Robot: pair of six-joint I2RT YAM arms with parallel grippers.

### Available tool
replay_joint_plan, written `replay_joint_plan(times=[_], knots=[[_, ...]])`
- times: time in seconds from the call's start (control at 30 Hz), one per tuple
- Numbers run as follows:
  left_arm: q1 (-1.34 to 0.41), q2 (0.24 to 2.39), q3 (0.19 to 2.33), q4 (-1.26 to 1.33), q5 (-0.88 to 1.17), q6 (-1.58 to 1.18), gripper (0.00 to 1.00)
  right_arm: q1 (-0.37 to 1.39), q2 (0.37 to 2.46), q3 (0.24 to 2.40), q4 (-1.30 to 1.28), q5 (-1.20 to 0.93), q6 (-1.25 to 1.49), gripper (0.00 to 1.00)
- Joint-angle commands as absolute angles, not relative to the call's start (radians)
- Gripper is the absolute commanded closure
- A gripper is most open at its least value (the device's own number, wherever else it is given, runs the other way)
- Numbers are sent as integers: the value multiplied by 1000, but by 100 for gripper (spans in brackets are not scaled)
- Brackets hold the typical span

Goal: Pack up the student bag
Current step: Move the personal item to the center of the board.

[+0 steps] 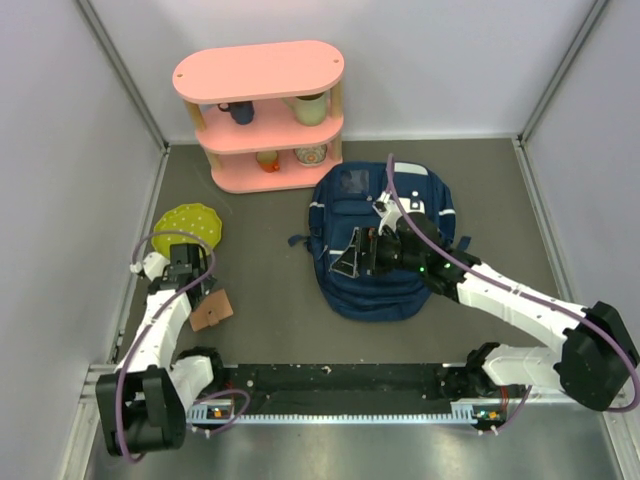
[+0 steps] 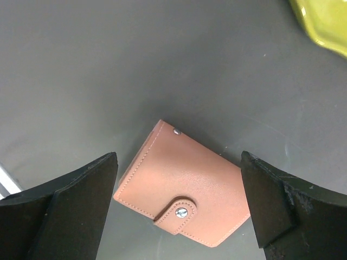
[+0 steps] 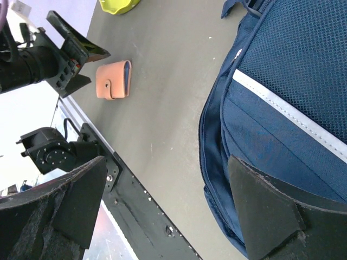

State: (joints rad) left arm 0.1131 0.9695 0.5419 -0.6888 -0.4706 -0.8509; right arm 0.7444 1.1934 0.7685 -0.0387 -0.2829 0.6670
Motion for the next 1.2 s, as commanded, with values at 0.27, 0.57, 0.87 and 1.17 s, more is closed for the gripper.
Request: replay_joint_plan(times=[0.27,0.57,0.87,1.17], knots=[[126,939,400,-466,-172,-810,1,756,1239,815,12,-307,692,9],[126,896,321,-325,162,-805,7,758,1339,816,78,-376,759,10],[25,887,350,-258,270,-755,11,804,1420,859,69,-361,781,11],[-75,850,373,-360,189,-683,18,903,1499,891,146,-302,873,24]])
